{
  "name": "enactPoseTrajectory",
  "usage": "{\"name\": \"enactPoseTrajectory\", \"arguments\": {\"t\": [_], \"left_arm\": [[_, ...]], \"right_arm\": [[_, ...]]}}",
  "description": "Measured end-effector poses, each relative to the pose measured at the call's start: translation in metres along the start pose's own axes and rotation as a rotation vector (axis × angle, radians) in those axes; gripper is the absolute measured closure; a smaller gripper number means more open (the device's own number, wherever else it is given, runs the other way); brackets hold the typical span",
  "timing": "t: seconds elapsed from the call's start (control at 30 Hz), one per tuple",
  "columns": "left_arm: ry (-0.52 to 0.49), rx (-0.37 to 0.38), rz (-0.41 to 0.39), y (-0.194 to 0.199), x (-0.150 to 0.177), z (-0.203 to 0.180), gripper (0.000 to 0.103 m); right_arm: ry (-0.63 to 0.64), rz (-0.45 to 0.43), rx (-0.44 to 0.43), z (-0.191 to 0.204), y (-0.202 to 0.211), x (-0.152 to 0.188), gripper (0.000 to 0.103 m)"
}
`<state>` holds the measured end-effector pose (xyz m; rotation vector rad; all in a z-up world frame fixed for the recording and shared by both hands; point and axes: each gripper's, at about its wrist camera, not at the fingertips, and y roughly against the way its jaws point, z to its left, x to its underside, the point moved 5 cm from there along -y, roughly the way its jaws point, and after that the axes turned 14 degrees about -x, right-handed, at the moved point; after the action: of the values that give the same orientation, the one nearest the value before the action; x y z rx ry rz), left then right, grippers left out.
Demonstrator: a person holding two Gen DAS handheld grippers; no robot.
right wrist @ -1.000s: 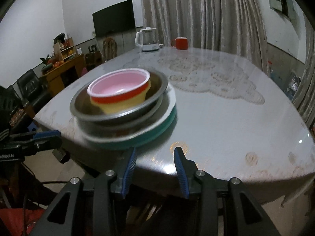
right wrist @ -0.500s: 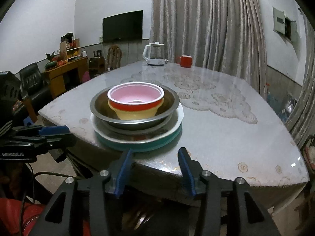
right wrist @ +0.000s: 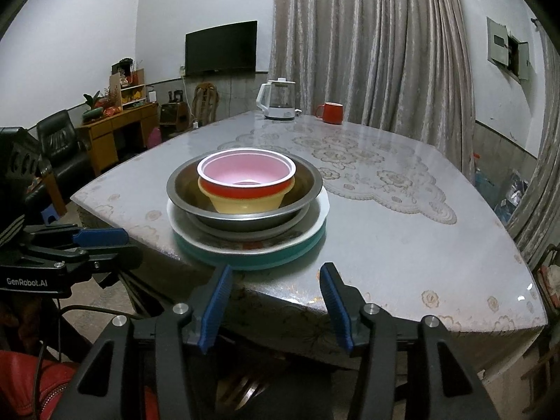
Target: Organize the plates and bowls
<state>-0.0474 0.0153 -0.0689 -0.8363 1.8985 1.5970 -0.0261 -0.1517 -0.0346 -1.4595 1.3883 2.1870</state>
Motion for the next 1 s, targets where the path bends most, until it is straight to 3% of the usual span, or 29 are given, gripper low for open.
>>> {"name": "enactPoseTrajectory", "arguments": {"t": [1.0], "left_arm": [[0.004, -0.006, 0.009, -0.0017, -0.0001, -0.0015, 0.036]], "right_arm": [[-0.011, 0.001, -0.001, -0.0035, 0.0006, 0.0013, 0.050]]}}
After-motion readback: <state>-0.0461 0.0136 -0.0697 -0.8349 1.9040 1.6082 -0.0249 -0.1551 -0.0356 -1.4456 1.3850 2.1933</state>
